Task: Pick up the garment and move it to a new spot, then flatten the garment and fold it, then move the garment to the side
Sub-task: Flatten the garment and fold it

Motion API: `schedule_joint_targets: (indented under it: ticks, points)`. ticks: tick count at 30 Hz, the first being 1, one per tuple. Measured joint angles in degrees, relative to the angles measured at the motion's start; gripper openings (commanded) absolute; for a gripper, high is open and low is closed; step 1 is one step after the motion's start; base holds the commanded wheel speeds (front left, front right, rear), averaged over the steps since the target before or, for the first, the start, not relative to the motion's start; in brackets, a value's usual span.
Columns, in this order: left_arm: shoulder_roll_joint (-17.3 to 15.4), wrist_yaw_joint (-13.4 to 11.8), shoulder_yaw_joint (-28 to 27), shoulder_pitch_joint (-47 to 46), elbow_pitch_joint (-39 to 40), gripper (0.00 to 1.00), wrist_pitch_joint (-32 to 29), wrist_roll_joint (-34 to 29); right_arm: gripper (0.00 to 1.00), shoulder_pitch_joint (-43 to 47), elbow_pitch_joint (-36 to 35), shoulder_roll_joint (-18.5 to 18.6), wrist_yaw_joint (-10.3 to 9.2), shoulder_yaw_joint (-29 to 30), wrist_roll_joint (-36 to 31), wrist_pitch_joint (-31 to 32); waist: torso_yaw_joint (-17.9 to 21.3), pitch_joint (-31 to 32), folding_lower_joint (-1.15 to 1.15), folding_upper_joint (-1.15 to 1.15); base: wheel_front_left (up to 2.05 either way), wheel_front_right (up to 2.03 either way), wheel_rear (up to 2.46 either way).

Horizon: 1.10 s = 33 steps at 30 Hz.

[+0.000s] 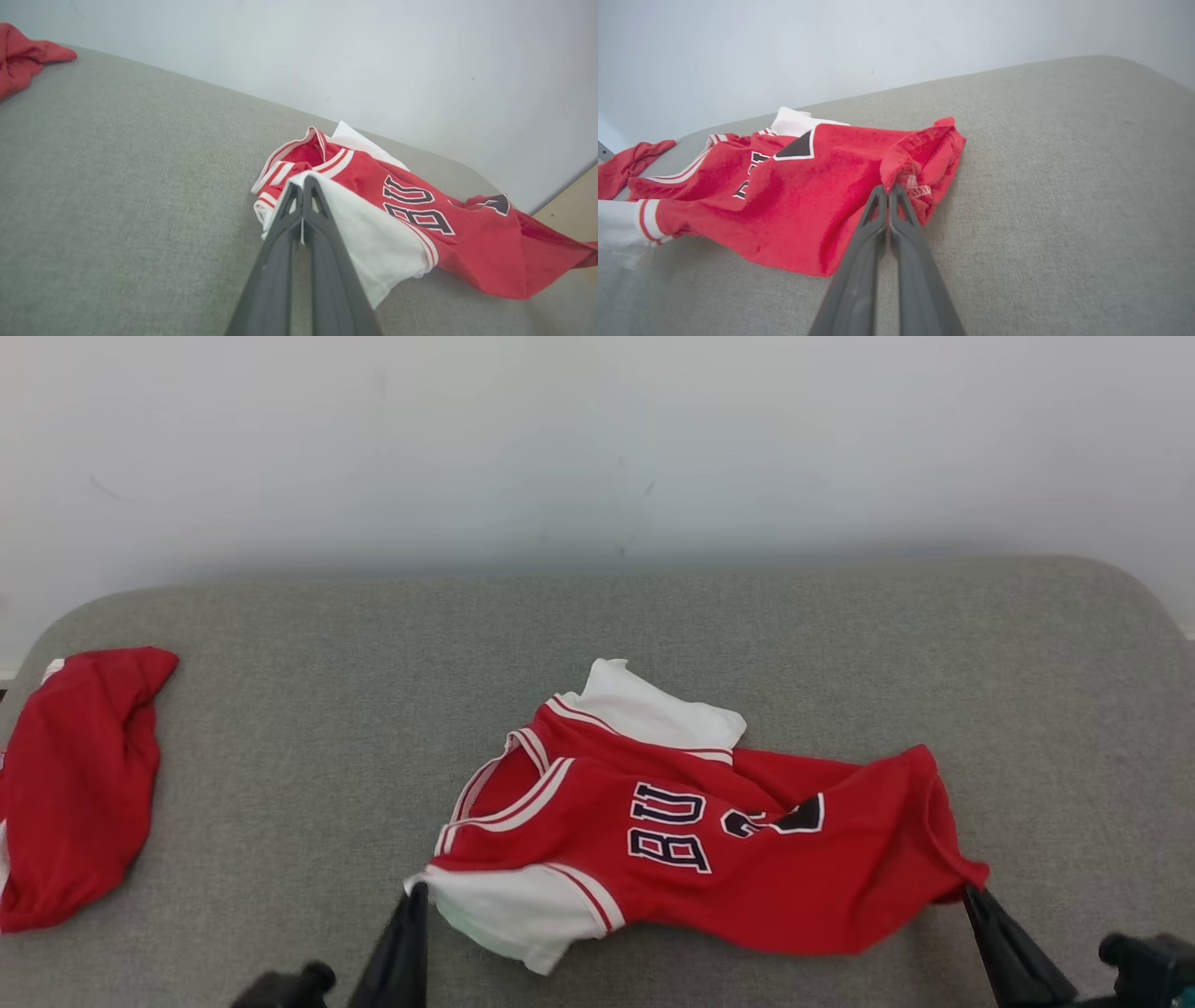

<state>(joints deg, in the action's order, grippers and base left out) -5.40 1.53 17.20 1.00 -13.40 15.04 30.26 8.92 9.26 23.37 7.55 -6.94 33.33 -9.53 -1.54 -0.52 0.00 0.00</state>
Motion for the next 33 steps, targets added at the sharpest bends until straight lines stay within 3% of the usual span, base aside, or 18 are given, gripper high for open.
schedule_joint_targets:
  ticks: [5,10,17,23,33]
  points:
    - [-3.05,1.07,-1.99,-9.11,4.9,0.0,-2.41,-0.18,0.0,-5.92,-7.89,1.45,0.0,-1.4,3.43,5.9,1.31,-1.02,0.0,0.0,0.0,0.0,0.0]
    - [-7.48,3.21,-2.16,-26.49,4.49,0.0,-9.57,-0.93,0.0,-19.97,-7.84,2.14,0.0,-3.02,7.83,12.29,2.55,-3.54,0.01,0.0,0.0,0.0,0.0]
    - [-10.14,5.16,-1.68,-58.87,-7.26,0.0,-19.05,0.89,0.0,-49.81,4.46,0.56,0.0,-3.2,13.57,18.95,3.82,-9.84,0.02,0.0,0.0,0.0,0.0]
    - [-11.01,5.58,-1.69,-86.68,-21.96,0.0,-18.14,-0.41,0.0,-79.47,21.35,-2.92,0.0,-2.01,13.66,19.37,4.64,-18.06,0.03,0.01,0.0,0.0,0.0]
    - [-11.85,5.88,2.79,-110.94,-35.7,0.0,-13.88,-3.76,0.0,-102.21,34.29,-3.93,0.0,-5.44,13.23,19.06,6.08,-27.76,0.03,0.02,0.0,0.0,0.0]
